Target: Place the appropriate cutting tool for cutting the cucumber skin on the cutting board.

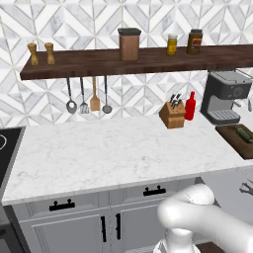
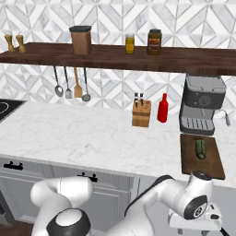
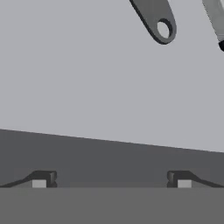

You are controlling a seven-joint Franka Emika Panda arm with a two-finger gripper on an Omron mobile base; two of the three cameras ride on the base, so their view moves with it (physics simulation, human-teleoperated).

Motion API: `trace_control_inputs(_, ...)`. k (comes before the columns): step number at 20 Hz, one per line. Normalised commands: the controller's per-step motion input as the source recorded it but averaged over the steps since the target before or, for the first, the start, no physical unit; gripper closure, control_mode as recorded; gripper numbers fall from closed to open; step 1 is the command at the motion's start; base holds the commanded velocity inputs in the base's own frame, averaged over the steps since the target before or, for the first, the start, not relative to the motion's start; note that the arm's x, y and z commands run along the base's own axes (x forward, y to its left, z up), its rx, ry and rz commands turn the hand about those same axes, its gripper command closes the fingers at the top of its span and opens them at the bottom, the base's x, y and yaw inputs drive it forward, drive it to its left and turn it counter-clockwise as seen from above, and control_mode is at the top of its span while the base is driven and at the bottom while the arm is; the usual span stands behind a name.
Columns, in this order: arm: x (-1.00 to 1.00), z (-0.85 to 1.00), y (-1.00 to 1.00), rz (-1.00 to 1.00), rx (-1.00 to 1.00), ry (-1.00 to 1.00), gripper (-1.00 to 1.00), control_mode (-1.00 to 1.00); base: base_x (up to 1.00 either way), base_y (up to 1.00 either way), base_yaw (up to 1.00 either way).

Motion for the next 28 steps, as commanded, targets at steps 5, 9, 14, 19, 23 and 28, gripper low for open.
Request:
trace_control_inputs(5,0.61,0.15,0.0,0.16,0.0,-0.06,-1.0,-1.0,0.0,0.0,0.0)
trace_control_inputs(9,0.57,-0.01,-0.01,0.19,0.0,-0.08,-1.0,-1.0,0.0,0.0,0.0)
trace_control_inputs(14,0.16,-0.26,-0.01,0.15,0.0,-0.09,-1.0,-1.0,0.0,0.0,0.0)
trace_control_inputs(19,0.0,-0.42,-0.02,0.04,0.0,-0.08,-1.0,-1.0,0.0,0.0,0.0)
trace_control_inputs(23,0.38,-0.08,0.0,0.0,0.0,-0.01,-1.0,-1.0,0.0,0.0,0.0)
trace_control_inputs(28,0.38,-0.12,0.0,0.0,0.0,0.0,-1.0,-1.0,0.0,0.0,0.0)
